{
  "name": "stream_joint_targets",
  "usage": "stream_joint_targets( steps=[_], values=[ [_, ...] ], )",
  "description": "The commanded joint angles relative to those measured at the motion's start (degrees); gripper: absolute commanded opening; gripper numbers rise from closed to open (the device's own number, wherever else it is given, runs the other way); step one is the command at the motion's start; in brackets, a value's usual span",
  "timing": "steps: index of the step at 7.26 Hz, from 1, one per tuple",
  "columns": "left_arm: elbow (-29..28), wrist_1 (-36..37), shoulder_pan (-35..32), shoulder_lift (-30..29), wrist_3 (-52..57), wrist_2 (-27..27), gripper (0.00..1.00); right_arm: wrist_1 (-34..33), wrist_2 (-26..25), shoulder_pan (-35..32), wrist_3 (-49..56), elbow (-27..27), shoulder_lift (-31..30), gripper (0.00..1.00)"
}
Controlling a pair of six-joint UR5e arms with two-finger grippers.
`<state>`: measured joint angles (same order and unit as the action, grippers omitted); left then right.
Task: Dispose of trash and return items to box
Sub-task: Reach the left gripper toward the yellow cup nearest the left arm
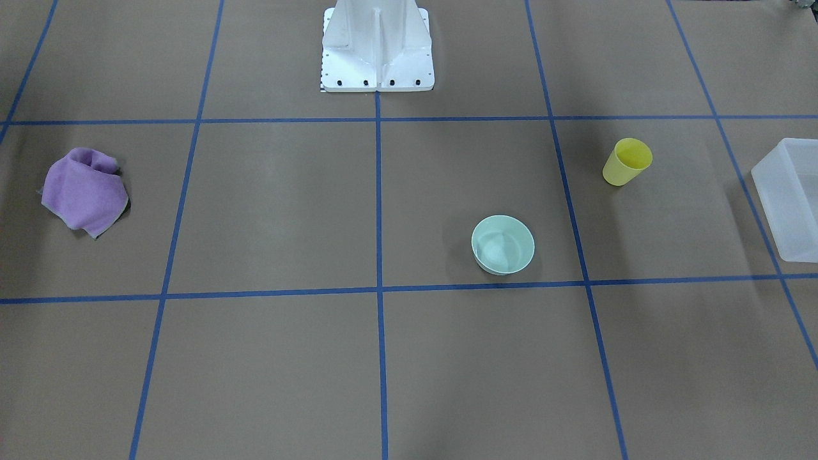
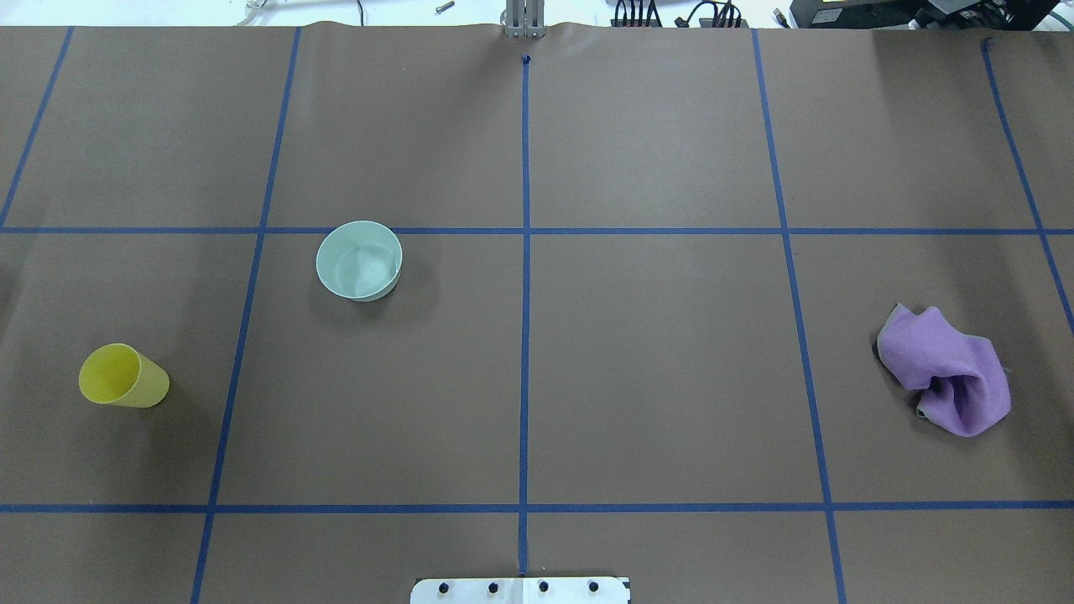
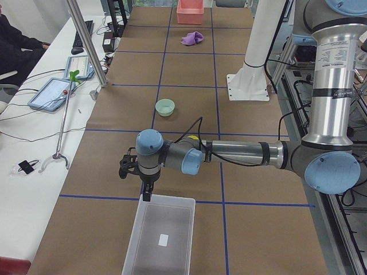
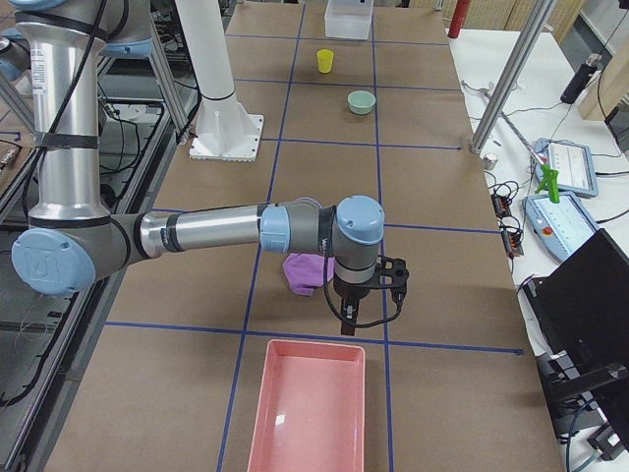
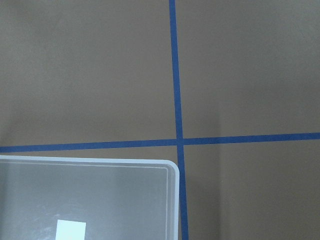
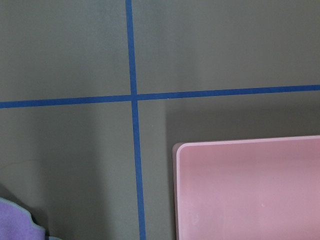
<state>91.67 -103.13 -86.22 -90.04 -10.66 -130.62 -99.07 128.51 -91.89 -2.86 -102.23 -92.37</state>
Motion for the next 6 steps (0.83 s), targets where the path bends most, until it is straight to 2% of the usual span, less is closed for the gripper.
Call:
stream_joint_targets(
  steps=[1, 2, 4, 5, 6],
  values=[
    [3.0, 0.2, 0.0, -0.2, -0.3, -0.3, 0.99, -0.1, 0.9, 1.4, 0.0, -0.5, 0.0, 1.0],
    [3.9, 0.7, 0.0, -0.2, -0.8, -0.4, 0.99, 0.0, 0.9, 1.6, 0.1, -0.5, -0.1, 1.0],
    [7.5, 0.1, 1.3, 0.3, -15.2, -4.3, 0.99, 0.0, 1.7, 1.6, -0.1, -0.7, -0.6, 1.0],
    [9.4, 0.1, 3.0, 0.7, -16.4, -5.9, 0.99, -0.4, 3.3, 1.7, 0.0, -0.5, -0.2, 1.0],
    [13.2, -0.1, 7.2, 2.6, -23.6, -5.7, 0.99, -0.1, 4.2, 1.6, -0.1, -0.5, -0.2, 1.0]
  ],
)
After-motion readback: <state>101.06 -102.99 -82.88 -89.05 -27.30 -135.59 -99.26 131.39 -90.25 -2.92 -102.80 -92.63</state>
